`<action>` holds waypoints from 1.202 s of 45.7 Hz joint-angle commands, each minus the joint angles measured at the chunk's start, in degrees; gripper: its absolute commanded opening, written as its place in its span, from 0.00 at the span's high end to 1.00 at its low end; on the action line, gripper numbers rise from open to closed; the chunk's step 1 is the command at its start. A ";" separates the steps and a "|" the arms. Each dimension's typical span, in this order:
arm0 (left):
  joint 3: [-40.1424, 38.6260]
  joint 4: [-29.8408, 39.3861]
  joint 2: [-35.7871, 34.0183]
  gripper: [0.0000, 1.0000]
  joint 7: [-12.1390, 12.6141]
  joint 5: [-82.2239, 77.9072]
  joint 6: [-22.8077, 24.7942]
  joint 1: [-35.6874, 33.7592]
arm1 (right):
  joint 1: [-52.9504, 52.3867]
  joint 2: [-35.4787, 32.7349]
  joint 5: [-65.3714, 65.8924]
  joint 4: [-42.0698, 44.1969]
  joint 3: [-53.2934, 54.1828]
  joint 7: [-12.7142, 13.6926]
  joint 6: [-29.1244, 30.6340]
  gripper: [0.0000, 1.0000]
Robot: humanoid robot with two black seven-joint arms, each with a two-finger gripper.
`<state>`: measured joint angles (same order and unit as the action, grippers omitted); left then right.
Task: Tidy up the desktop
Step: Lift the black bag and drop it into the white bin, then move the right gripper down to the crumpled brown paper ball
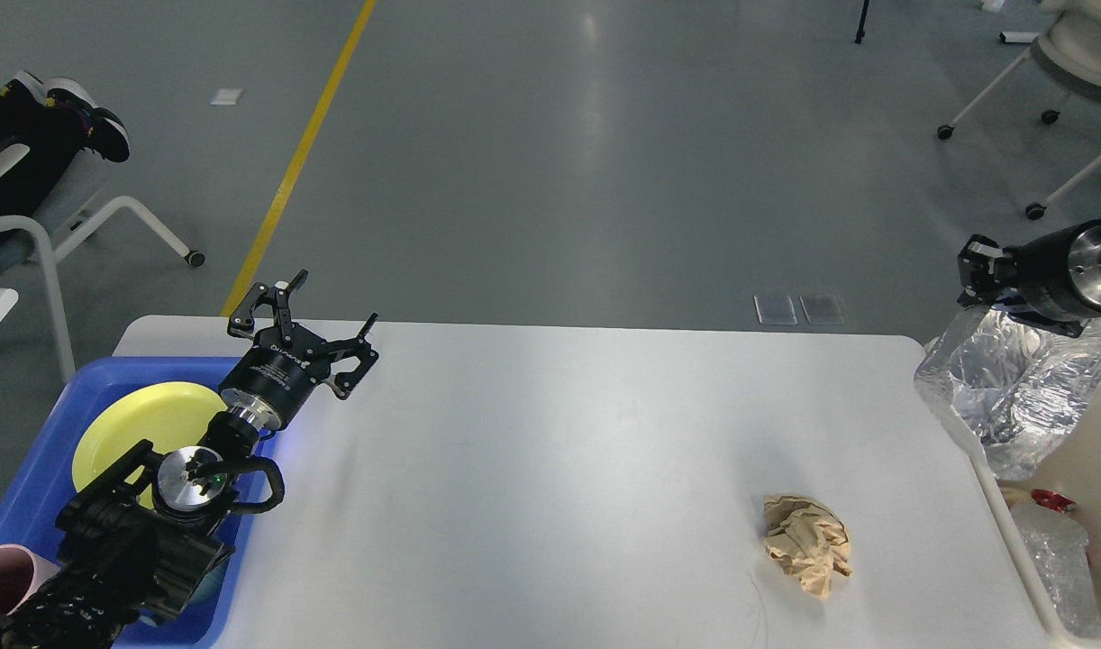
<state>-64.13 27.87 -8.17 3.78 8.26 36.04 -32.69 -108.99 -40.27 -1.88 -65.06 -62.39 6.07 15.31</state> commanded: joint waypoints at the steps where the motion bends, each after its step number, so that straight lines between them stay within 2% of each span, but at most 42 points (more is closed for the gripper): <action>1: -0.03 -0.01 0.00 0.04 0.00 0.00 0.00 0.00 | -6.58 -2.09 -0.49 0.63 0.42 0.00 -0.36 1.00; 11: -0.03 -0.01 0.00 0.04 0.00 0.00 0.00 0.00 | -10.28 -4.12 -0.67 2.91 0.95 0.00 -1.07 1.00; 14: 0.06 -0.01 0.00 0.04 0.00 0.00 0.00 0.00 | -8.88 -4.65 -0.75 5.11 0.95 0.00 -4.21 1.00; 18: 0.06 -0.01 0.00 0.04 0.00 0.00 0.00 0.00 | -1.16 -5.00 -0.93 7.83 0.86 0.00 -12.74 1.00; 23: -0.03 -0.01 0.00 0.04 0.00 0.00 0.00 0.00 | 8.07 -4.56 -0.93 13.63 1.13 -0.09 -18.20 1.00; 27: 0.06 -0.01 0.00 0.04 0.00 0.00 0.00 0.00 | 15.10 -4.30 -1.02 18.55 1.56 -0.09 -19.87 1.00; 40: -0.03 -0.01 0.00 0.04 0.00 0.00 0.00 0.00 | 39.19 1.15 -0.93 31.91 9.39 -0.09 -20.05 1.00; 41: -0.03 -0.01 0.00 0.04 0.00 0.00 0.00 0.00 | 40.59 2.02 -1.02 33.49 9.39 -0.09 -20.05 0.92; 45: -0.03 -0.01 0.00 0.04 0.00 0.00 0.00 0.00 | 45.61 5.10 -1.02 41.22 9.65 -0.09 -20.05 0.16; 46: 0.06 -0.01 0.00 0.04 0.00 0.00 0.00 0.00 | 46.84 5.72 -1.02 43.07 9.74 -0.09 -20.05 0.02; 50: -0.03 -0.01 0.00 0.04 0.00 0.00 0.00 0.00 | 50.27 7.92 -1.02 47.65 9.92 -0.09 -19.96 0.00; 55: -0.03 -0.01 0.00 0.04 0.00 0.00 0.00 0.00 | 51.86 8.45 -1.02 48.36 10.00 -0.09 -19.88 0.00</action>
<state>-64.12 27.87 -8.17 3.78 8.26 36.03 -32.70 -59.14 -32.69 -2.90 -18.31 -52.52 5.97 -4.65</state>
